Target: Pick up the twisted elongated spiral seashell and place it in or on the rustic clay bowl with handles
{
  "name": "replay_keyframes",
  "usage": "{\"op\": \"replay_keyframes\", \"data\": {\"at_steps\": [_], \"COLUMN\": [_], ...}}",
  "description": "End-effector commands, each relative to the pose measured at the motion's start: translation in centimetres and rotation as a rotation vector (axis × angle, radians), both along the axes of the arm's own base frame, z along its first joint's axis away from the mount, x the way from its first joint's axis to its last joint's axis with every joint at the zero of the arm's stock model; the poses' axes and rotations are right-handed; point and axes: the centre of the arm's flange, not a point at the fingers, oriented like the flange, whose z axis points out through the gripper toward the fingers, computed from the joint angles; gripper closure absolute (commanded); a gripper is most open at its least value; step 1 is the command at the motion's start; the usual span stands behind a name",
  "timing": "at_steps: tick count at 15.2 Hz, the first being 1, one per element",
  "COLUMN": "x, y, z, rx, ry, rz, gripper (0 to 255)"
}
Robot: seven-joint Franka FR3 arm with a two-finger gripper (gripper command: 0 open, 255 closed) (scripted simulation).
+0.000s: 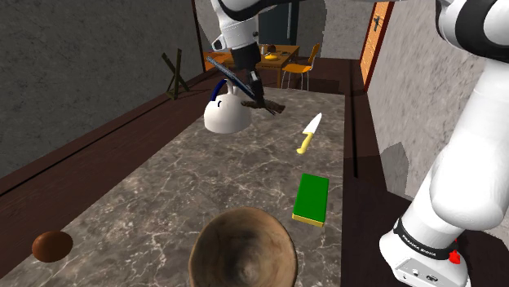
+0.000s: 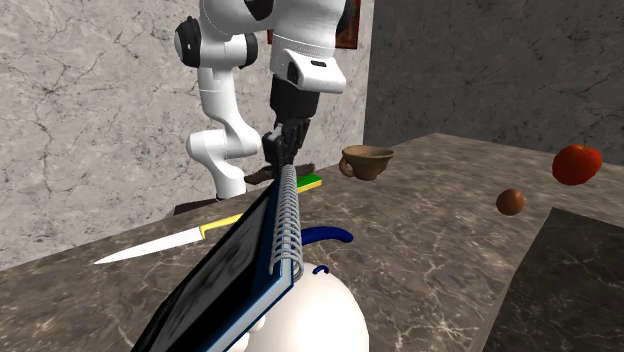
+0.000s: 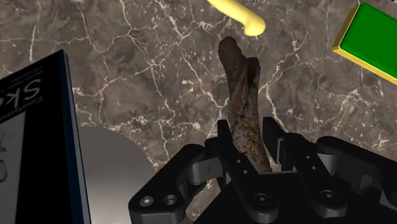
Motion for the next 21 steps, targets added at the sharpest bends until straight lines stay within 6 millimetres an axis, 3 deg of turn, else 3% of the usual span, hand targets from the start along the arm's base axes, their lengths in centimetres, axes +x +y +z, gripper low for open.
{"op": "replay_keyframes", "data": {"at_steps": [1,5,21], "x": [0.0,0.0,-11.5], "y": [-0.1,-0.1,17.6], "z": [1.0,2.8,3.4], "rx": [0.0,0.0,0.0], "ry": [0.0,0.0,0.0], "rz": [0.0,0.0,0.0], "gripper": [255,255,255]}}
